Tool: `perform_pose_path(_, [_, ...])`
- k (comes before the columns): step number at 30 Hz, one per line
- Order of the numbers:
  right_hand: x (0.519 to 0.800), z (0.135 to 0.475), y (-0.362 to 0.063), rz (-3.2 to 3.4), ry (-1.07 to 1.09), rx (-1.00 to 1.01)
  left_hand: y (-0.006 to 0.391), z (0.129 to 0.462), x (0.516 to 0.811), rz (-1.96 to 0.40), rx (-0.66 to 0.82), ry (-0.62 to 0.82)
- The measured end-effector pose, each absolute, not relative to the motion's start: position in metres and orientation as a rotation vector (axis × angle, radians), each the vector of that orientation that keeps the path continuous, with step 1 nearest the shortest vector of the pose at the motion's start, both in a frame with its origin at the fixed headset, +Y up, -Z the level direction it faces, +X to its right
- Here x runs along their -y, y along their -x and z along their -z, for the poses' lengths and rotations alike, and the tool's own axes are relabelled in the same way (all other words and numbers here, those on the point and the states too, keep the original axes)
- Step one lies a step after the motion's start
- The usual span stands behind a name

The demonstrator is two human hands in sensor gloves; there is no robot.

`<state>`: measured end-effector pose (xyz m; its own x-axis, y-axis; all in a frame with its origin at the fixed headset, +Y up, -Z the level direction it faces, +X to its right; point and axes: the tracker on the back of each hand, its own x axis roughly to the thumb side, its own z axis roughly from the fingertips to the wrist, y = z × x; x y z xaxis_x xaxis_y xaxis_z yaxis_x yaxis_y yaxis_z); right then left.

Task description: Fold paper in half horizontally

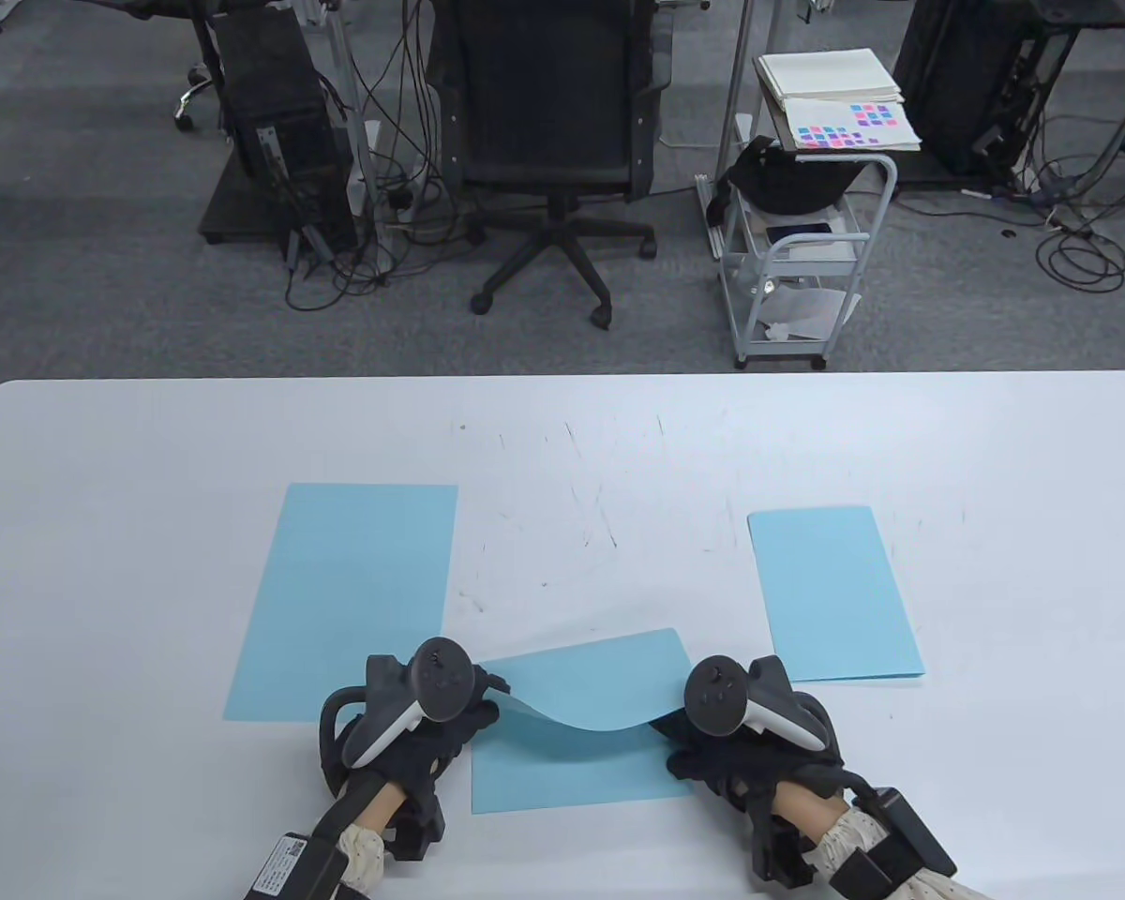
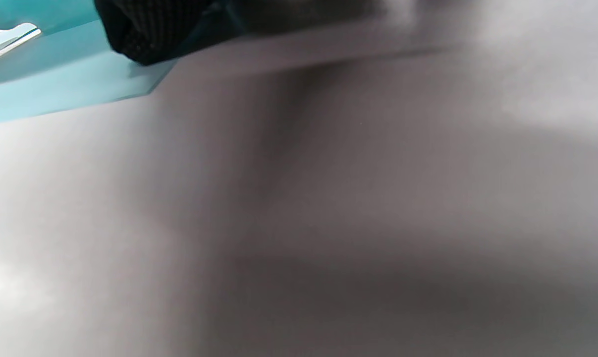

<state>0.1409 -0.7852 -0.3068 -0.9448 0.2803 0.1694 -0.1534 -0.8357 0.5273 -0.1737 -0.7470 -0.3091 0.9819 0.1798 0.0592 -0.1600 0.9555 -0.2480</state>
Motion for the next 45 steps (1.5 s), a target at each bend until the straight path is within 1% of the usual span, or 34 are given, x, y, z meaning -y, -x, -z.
perform_pose_path(7, [0.786, 0.307, -0.142, -2.781, -0.355, -0.761, 0.174, 0.305, 0.755, -0.092, 0.135, 0.257])
perform_pose_path(14, [0.786, 0.307, -0.143, -2.775, -0.356, -0.764, 0.168, 0.301, 0.763, 0.063, 0.197, 0.235])
perform_pose_path(22, [0.786, 0.307, -0.143, -2.771, -0.357, -0.759, 0.158, 0.295, 0.764, 0.214, 0.223, 0.231])
perform_pose_path(27, [0.786, 0.307, -0.143, -2.769, -0.357, -0.759, 0.158, 0.295, 0.765, 0.196, 0.217, 0.254])
perform_pose_path(31, [0.786, 0.308, -0.143, -2.768, -0.356, -0.763, 0.161, 0.295, 0.768, 0.106, 0.203, 0.33])
perform_pose_path(33, [0.786, 0.308, -0.143, -2.767, -0.356, -0.763, 0.161, 0.295, 0.769, 0.083, 0.201, 0.336])
perform_pose_path(45, [0.787, 0.309, -0.142, -2.77, -0.356, -0.756, 0.149, 0.289, 0.774, 0.185, 0.193, 0.34])
